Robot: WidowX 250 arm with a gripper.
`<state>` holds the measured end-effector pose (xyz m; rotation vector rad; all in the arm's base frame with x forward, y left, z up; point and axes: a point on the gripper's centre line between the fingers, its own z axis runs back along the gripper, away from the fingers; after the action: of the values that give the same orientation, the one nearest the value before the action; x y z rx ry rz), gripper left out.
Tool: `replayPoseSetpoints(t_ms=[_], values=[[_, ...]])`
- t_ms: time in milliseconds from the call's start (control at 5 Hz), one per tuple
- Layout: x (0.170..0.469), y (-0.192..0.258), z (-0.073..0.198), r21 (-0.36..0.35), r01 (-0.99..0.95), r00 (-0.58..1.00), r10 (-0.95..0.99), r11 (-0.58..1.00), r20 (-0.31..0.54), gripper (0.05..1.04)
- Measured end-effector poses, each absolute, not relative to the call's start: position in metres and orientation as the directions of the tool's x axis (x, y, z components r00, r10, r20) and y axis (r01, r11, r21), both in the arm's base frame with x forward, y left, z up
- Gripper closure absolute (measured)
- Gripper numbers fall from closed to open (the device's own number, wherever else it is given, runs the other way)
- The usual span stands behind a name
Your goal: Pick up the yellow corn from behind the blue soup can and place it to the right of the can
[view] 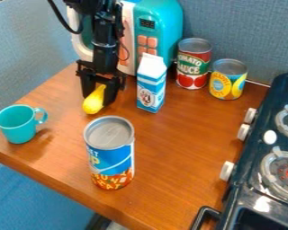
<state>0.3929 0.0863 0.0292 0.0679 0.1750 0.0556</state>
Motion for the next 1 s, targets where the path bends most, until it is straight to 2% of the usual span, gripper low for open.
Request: replayPoseSetpoints(t_ms=[400,800,1000], values=[[0.383,0.078,0.030,0.036,-0.064,0.982,0.069,0.997,-0.174,0.386],[0.375,0.075,0.081,0.036,-0.062,0.996,0.064,0.997,-0.060,0.386],[0.363,0.073,0.116,0.093,-0.080,0.997,0.081,0.992,-0.012,0.386]])
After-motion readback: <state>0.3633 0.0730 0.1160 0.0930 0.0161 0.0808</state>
